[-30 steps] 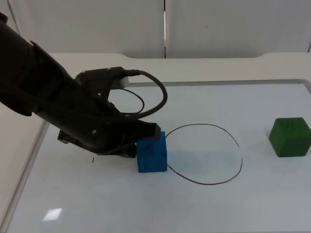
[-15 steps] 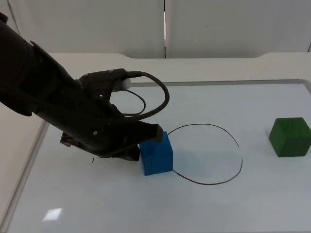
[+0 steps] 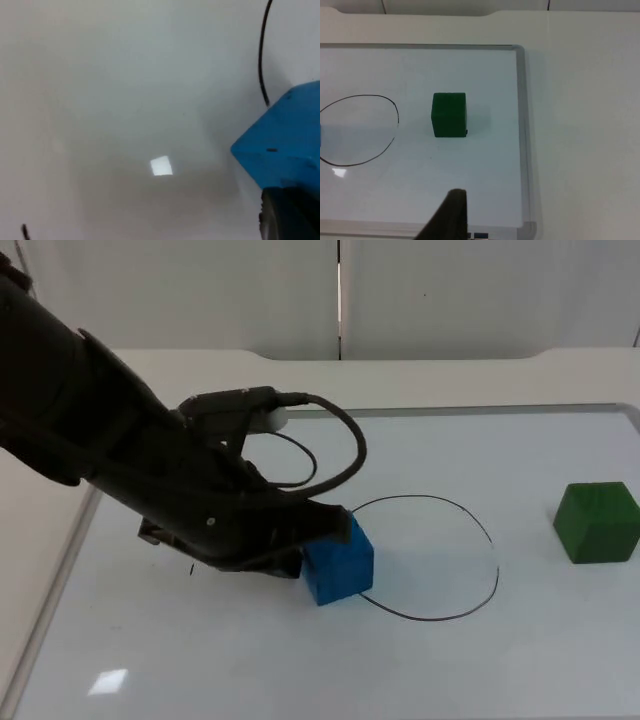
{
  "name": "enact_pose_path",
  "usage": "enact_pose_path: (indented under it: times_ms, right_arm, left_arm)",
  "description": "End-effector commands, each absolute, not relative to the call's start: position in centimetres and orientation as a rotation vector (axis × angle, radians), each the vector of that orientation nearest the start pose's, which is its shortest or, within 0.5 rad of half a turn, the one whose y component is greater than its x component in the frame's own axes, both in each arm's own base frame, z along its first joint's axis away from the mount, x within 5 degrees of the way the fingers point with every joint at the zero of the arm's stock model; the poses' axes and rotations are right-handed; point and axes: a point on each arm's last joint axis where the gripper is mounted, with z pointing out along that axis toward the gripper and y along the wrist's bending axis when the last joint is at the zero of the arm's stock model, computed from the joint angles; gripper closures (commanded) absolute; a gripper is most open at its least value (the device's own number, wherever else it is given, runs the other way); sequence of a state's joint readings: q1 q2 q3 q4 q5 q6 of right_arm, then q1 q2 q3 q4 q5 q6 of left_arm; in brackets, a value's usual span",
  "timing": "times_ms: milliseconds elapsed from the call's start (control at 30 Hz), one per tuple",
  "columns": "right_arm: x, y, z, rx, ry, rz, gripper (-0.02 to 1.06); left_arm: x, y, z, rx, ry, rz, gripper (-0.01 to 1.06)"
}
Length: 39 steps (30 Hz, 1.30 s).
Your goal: Push the two cubes into the marked area.
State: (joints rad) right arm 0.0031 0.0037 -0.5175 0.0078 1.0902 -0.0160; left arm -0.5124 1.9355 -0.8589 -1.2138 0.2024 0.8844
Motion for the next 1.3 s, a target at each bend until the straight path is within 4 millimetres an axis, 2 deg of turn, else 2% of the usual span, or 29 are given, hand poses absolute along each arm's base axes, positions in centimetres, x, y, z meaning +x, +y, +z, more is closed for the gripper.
enact_pose_path:
  times_ms: [0,500,800,1133,1267]
  right_arm:
    - [-0.8,0.1,28.0,-0.015,2.047,0.000,-0.01]
    - [-0.8,0.1,28.0,-0.015,2.047,0.000,-0.01]
    - [-0.8,0.1,28.0,-0.015,2.047,0.000,-0.01]
    - [-0.8,0.1,28.0,-0.015,2.047,0.000,-0.01]
    - [-0.8,0.1,28.0,-0.015,2.047,0.000,-0.01]
  left_arm:
    - [28.5,-18.5,9.9,0.299,2.671,-0.512,1.05]
    - [28.4,-18.7,9.9,0.258,2.676,-0.535,1.05]
    - [27.8,-19.7,9.9,0.302,2.659,-0.511,1.05]
    - [28.1,-19.8,10.0,0.294,2.643,-0.490,1.05]
    - [28.4,-20.2,9.3,0.305,2.666,-0.515,1.05]
